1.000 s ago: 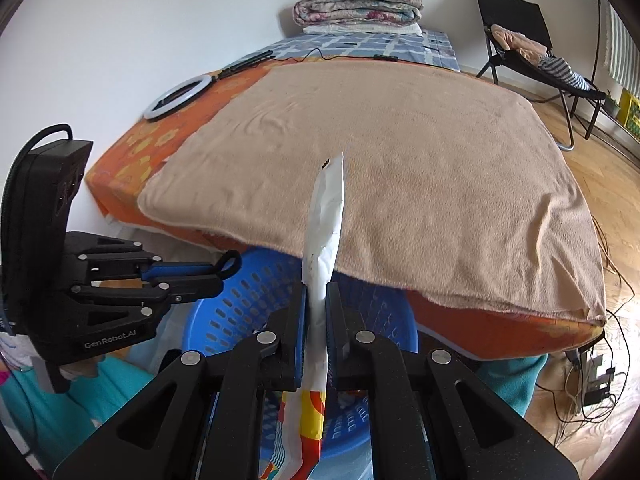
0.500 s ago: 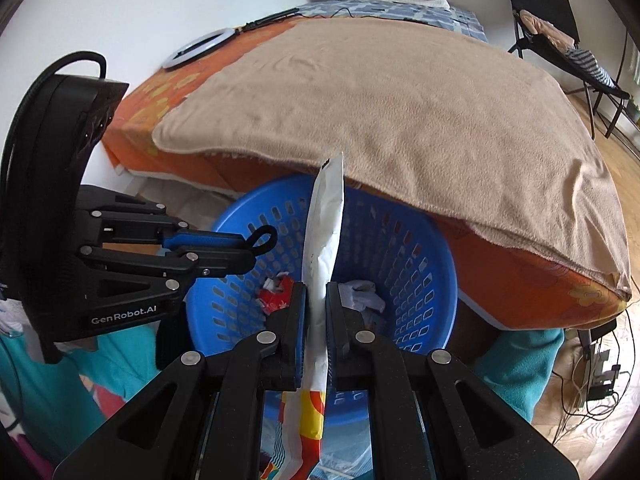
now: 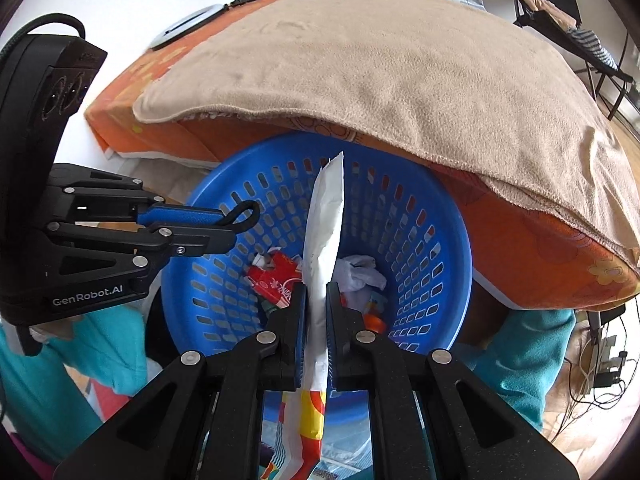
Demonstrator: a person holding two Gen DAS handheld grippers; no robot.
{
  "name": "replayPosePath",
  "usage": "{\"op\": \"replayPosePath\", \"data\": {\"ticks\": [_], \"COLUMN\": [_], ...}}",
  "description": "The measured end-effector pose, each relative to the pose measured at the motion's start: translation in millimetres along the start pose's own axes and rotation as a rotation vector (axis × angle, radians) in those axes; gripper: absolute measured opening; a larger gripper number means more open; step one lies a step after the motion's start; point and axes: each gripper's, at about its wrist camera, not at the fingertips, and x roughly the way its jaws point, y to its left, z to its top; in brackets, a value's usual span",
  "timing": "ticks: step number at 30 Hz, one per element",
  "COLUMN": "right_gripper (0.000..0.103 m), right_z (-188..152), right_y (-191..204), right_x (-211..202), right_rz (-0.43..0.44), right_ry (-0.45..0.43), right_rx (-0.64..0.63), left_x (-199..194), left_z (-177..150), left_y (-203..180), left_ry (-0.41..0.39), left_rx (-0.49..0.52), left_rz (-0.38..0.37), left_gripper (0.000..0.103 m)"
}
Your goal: Collect trash
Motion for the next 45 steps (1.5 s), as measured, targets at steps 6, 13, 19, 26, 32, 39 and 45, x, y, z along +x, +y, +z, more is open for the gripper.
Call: {"op": "replayPosePath", "data": {"ticks": [6, 13, 19, 26, 32, 39, 45], "right_gripper": [0.009, 0.028, 0.04, 0.056, 0.061, 0.065, 0.065], "right_z": [-1, -3, -5, -6, -4, -1, 3], "right_y": [-3, -9, -10, -12, -11, -11, -11], "right_x": [7, 10, 8, 7, 2, -7, -18], "right_rz": [0.003, -0.006, -0.022, -0.043, -0.075, -0.133, -0.191], "right_ry": [0.015, 0.027, 0.023, 0.022, 0.013, -0.014, -0.041], "right_rx": [0.023, 0.05, 0.058, 0.066, 0.066, 0.063, 0.058], "left_x": [1, 0, -2, -8, -15, -26, -41], "left_z": [0, 1, 2, 4, 8, 12, 16], "left_y": [0, 4, 7, 8, 11, 11, 10], "left_ry": [0.0, -0.009, -0.019, -0.045, -0.072, -0.108, -0.145], "left_rx": [0.004, -0.006, -0.015, -0.023, -0.038, -0.044, -0.041], "left_rz": [0.01, 0.024, 0.031, 0.046, 0.055, 0.066, 0.082], "left_gripper": [0.008, 0.029, 0.041, 0.059, 0.062, 0.07, 0.07]}}
